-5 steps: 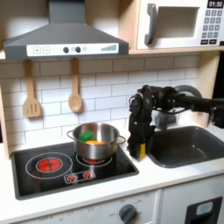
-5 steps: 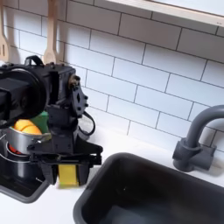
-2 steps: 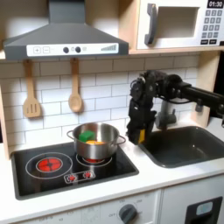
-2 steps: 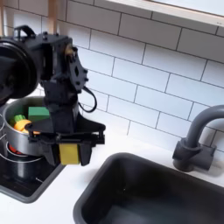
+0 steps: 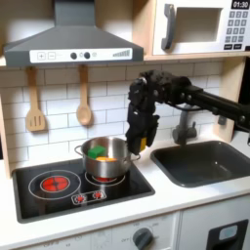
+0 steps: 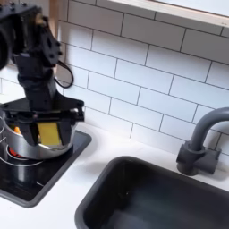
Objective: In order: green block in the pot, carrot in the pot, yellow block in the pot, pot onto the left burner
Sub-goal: 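Put the yellow block in the pot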
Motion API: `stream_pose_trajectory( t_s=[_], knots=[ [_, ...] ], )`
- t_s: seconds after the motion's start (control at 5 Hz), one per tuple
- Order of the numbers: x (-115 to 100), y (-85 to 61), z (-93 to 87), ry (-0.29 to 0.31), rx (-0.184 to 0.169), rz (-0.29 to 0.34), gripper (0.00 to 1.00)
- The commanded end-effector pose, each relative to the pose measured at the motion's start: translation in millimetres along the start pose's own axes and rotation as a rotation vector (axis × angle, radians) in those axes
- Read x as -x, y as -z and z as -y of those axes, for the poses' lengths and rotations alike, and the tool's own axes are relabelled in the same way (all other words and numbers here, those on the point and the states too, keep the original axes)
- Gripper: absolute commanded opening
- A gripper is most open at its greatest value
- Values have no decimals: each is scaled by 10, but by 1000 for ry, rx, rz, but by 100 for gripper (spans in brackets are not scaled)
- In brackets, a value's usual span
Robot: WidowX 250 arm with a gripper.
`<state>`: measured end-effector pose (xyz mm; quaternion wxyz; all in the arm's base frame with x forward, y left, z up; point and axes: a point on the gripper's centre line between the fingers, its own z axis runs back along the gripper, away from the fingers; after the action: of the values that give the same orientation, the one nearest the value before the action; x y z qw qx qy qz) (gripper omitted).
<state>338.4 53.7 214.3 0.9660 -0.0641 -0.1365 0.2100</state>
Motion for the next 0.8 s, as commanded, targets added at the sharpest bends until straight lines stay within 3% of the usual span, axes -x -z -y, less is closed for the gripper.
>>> stream_pose_trajectory(
  t_s=[0.0, 0.4, 0.6],
  knots=[
    [-184, -93, -332, -65, 16, 3, 0],
    [-240, 36, -626, -111, 35, -40, 0],
    [-289, 104, -615, -102, 44, -57, 0]
  ],
)
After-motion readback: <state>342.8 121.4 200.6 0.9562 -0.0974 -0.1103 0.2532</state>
